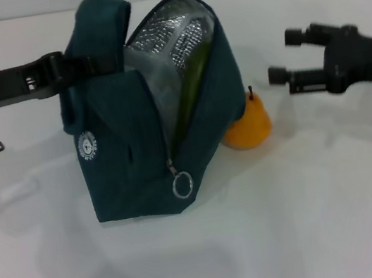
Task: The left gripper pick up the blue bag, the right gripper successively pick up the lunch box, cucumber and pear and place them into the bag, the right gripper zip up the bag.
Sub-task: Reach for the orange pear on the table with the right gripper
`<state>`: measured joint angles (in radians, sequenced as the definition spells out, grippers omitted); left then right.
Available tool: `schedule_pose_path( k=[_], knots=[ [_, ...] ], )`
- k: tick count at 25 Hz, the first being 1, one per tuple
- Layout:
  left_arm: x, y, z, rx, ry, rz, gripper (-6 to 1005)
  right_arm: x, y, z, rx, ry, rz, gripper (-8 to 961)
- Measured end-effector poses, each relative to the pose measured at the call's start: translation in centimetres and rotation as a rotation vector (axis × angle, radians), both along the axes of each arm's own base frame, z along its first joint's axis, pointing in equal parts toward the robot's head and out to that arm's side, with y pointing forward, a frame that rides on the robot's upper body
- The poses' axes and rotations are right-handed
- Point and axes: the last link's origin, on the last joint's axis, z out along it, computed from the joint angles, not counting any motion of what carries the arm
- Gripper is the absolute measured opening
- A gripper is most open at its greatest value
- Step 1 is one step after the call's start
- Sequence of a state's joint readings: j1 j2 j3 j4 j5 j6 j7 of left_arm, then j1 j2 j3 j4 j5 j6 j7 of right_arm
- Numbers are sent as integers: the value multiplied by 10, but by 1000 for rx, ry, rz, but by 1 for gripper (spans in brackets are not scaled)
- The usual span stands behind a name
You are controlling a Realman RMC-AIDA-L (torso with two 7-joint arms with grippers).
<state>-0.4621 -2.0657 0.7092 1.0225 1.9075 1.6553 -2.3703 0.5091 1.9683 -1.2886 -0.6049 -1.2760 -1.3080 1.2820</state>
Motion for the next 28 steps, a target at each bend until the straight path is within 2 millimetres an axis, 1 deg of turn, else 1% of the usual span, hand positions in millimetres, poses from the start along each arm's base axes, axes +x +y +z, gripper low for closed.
schedule_pose_path(
  k=[4,9,14,21,28],
  knots=[
    [-10,-1,1,20,-20,22,33,6,-10,-14,26,-19,23,886],
    [-27,-4,2,62,-53,57,33,12,-14,-23,43,-42,15,886],
    [-39,-7,0,85,-49,82,33,16,-15,-29,50,-39,0,885],
    [-43,-11,-2,92,-50,98,33,12,-12,-30,81,-12,6,884],
    [-44,-11,-3,94,-49,103,33,4,-3,-42,60,-14,2,879]
  ],
)
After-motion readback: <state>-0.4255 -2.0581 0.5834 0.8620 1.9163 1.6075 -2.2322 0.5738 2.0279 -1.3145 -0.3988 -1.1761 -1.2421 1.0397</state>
